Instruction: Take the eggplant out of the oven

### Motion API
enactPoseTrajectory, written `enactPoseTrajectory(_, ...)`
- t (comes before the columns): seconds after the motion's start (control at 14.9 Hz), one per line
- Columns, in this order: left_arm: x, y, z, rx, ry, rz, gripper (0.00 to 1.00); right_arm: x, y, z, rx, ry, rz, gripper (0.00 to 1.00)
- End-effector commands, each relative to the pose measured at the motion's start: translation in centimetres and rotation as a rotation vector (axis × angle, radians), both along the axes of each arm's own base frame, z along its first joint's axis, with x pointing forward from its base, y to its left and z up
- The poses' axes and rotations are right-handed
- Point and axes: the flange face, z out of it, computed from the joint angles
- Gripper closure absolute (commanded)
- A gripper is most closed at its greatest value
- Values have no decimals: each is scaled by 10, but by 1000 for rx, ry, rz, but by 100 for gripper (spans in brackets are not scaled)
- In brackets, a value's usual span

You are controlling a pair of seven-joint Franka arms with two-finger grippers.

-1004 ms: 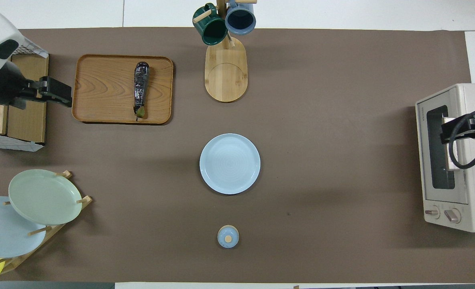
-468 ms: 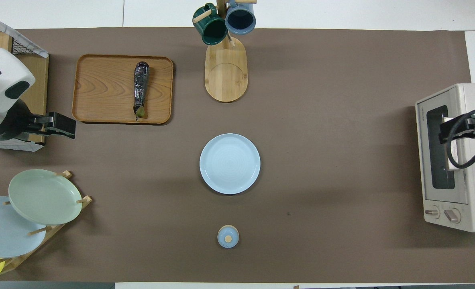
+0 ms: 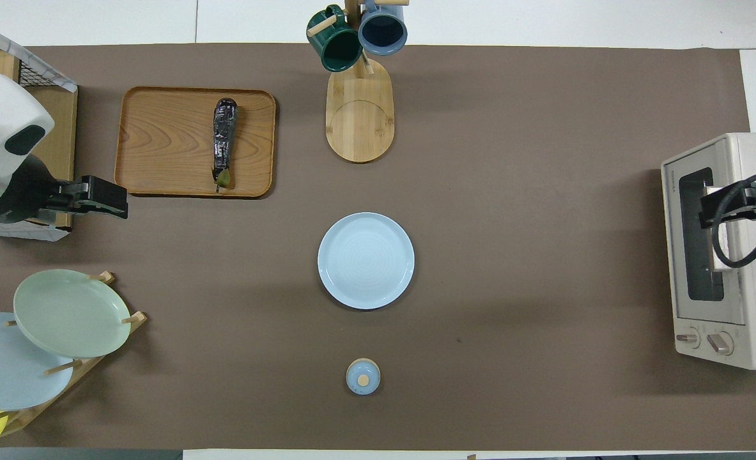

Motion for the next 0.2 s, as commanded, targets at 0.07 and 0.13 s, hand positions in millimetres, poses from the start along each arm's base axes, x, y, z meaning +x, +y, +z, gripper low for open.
enactPoseTrajectory(0.07, 0, 4, 6, -14, -10, 19, 0, 0, 0, 2, 25, -8, -16, 0)
enactPoseTrajectory(0.13, 0, 5, 6, -14, -10, 22, 0, 0, 0, 2, 25, -8, -16, 0)
